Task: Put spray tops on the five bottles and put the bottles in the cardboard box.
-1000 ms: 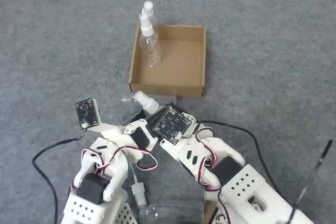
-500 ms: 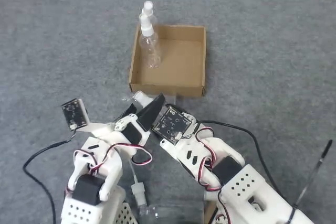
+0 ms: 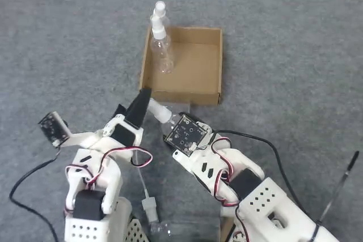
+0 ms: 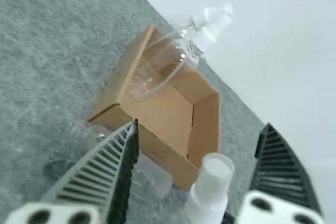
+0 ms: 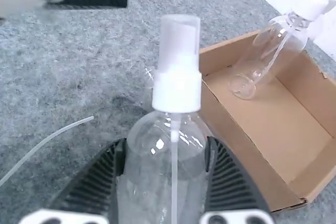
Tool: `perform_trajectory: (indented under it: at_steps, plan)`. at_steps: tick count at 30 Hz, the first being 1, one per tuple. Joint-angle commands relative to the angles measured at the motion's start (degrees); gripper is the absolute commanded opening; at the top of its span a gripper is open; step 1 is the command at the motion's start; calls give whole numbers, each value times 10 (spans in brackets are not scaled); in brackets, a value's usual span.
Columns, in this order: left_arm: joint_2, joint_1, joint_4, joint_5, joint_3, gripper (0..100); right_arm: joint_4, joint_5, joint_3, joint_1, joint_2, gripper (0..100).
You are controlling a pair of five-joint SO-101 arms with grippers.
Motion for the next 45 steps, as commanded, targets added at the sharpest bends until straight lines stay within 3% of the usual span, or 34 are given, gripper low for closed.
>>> perform_trajectory:
  at_steps: [1, 10, 26, 32, 45]
  plan:
    - [-11, -19, -24, 18, -35, 335, -20, -4, -18, 12, -23, 13]
    - [-11, -62, -46, 37, -30, 334, -87, -7, -5, 12, -27, 13]
    - [-10, -59, -48, 39, -18, 334, -165, -15, 1, 10, -28, 17]
    - [-9, -56, -105, 35, 21, 334, -165, -56, -4, 8, -28, 17]
    - [-8, 66, -95, -27, 58, 334, -160, -58, 1, 8, -27, 15]
